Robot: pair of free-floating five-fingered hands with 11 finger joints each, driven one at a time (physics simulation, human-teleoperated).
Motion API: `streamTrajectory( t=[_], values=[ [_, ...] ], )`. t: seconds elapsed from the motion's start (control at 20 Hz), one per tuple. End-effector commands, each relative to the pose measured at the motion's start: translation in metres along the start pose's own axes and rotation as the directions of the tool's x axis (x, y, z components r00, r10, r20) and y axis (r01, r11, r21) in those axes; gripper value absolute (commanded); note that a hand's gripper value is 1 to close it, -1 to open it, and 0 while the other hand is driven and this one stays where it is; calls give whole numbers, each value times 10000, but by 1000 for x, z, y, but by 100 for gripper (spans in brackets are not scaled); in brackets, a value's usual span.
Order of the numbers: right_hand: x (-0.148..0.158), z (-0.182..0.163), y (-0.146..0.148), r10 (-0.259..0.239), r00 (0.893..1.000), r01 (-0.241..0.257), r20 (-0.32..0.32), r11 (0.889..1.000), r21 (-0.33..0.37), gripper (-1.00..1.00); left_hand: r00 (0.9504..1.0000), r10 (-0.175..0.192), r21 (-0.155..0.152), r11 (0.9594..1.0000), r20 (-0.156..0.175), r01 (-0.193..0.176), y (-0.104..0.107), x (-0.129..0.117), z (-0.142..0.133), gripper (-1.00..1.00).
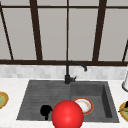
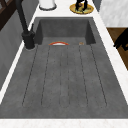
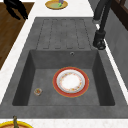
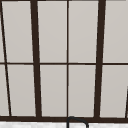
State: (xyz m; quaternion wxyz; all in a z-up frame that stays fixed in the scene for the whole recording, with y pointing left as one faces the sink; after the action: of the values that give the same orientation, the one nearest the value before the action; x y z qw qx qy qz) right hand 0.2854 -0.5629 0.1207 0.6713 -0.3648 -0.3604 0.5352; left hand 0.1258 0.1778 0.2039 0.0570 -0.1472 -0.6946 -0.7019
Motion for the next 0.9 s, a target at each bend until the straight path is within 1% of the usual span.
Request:
streamTrajectory(
  t=[0.0, 0.05, 0.1, 0.2, 0.25, 0.3, 0.35, 0.5, 0.6, 0.75, 0.85],
  values=[
    [-4, 7, 17, 136, 9988, -153, -475, 9992, -357, 100, 10000, 0, 0, 10000, 0, 0, 0, 0, 0, 0],
    [-2, 1, 9, 8, 9991, -29, -431, 9988, -482, 100, 10000, 0, 0, 10000, 0, 0, 0, 0, 0, 0],
    [-1, -2, 7, -209, 9993, 197, -310, 9992, -356, 100, 10000, 0, 0, 10000, 0, 0, 0, 0, 0, 0],
    [4, -7, 4, -415, 9990, 414, -146, 9991, -102, 100, 10000, 0, 0, 10000, 0, 0, 0, 0, 0, 0],
    [13, -6, -3, -384, 9992, 383, -109, 9992, -108, 100, 10000, 0, 0, 10000, 0, 0, 0, 0, 0, 0],
    [13, -5, -15, -617, 9980, 620, -102, 9975, 347, 100, 10000, 0, 0, 10000, 0, 0, 0, 0, 0, 0],
    [19, 5, -18, -735, 9973, 736, -86, 9971, 178, 100, 10000, 0, 0, 10000, 0, 0, 0, 0, 0, 0],
    [33, 17, -34, -639, 9979, 640, 36, 9978, -190, 100, 10000, 0, 0, 10000, 0, 0, 0, 0, 0, 0],
    [42, 22, -44, -613, 9981, 613, 17, 9979, -202, 100, 10000, 0, 0, 10000, 0, 0, 0, 0, 0, 0],
    [67, 28, -53, -441, 9990, 443, 84, 9988, -201, 100, 10000, 0, 0, 10000, 0, 0, 0, 0, 0, 0],
    [81, 31, -58, -453, 9989, 456, 93, 9985, -303, 100, 10000, 0, 0, 10000, 0, 0, 0, 0, 0, 0]
  ],
)
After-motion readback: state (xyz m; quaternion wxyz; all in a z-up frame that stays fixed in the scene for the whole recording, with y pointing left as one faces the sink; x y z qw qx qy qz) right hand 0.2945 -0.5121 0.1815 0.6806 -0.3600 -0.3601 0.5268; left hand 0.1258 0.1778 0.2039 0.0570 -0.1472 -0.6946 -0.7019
